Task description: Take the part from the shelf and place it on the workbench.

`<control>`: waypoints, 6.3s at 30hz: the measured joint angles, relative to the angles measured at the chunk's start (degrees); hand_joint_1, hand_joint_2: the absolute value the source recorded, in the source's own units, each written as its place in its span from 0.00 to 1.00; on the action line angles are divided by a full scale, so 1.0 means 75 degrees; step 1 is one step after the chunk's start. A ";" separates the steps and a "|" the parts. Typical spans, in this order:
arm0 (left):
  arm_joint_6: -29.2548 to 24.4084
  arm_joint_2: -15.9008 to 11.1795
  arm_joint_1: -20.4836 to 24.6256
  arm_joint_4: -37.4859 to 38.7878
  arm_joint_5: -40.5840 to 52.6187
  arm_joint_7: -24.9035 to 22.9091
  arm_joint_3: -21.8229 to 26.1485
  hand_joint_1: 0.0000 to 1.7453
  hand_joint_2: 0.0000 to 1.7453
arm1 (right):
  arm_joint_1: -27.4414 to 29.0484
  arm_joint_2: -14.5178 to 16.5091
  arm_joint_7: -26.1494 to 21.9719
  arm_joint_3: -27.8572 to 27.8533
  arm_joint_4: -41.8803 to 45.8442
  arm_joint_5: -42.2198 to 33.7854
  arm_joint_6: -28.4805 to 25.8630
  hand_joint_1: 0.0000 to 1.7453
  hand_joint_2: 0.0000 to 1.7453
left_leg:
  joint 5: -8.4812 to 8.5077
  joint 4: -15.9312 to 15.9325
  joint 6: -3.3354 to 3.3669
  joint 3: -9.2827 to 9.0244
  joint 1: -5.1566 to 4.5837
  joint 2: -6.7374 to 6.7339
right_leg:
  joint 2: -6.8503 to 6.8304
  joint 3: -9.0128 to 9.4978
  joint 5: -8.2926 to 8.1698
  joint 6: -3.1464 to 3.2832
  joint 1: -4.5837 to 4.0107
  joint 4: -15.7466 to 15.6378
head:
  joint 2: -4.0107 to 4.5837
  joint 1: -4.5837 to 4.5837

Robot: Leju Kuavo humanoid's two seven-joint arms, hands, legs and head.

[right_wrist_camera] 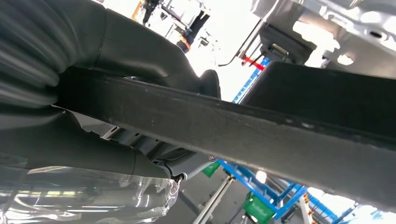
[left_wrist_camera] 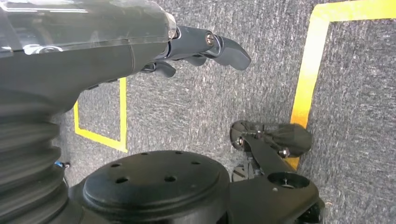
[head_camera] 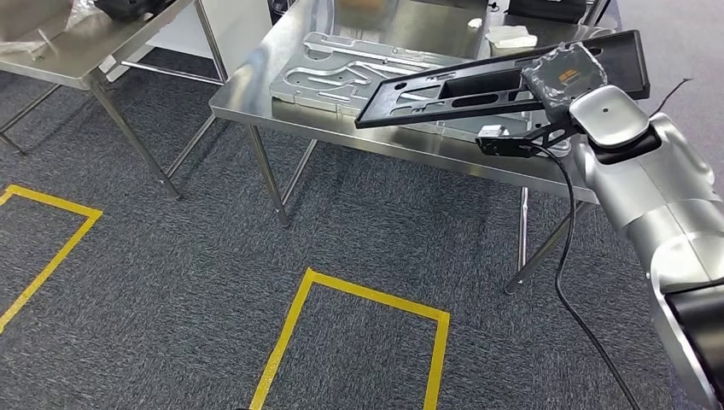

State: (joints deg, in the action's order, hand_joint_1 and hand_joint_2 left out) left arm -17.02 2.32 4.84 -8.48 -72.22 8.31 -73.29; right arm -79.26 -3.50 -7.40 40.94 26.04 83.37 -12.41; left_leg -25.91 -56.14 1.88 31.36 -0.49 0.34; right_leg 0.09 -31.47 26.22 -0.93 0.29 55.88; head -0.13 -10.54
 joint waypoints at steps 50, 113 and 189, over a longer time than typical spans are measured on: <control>0.0181 0.0012 0.0042 0.0006 0.0161 -0.0026 -0.0294 0.00 1.00 | -0.0933 0.0456 0.0059 0.0774 0.0886 0.0060 0.0572 1.00 1.00 | -0.0524 -0.1160 -0.0394 -0.0451 0.0202 -0.0047 | -0.0003 -0.0818 -0.0603 0.0222 0.0132 0.0137 | -0.0001 -0.0033; 0.0109 -0.0007 0.0090 0.0015 -0.0275 0.0604 -0.0332 0.00 1.00 | 0.0769 -0.0313 -0.1007 0.0613 0.1186 -0.2993 0.0220 1.00 1.00 | 0.0294 -0.0146 -0.0100 0.0456 0.0047 0.0046 | 0.0082 -0.0609 -0.0518 -0.0025 0.0072 0.0087 | 0.0000 -0.0029; 0.0326 -0.0238 0.0003 0.0015 -0.0230 0.1255 -0.0343 0.00 1.00 | 0.3357 -0.1278 -0.0731 0.0997 0.3093 -0.3223 -0.0986 1.00 1.00 | 0.0108 0.0019 0.0173 0.0147 0.0070 0.0041 | 0.0056 -0.1217 -0.0004 -0.0238 0.0143 0.1465 | 0.0001 -0.0028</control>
State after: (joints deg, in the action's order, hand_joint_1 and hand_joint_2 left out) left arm -14.58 0.53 4.86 -8.37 -73.94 17.72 -75.86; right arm -54.08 -13.08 -12.89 48.42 49.24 59.20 -19.81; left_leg -25.10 -56.00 3.18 32.46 0.03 0.65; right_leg 0.51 -40.59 26.19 -2.71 1.36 66.87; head -0.12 -10.75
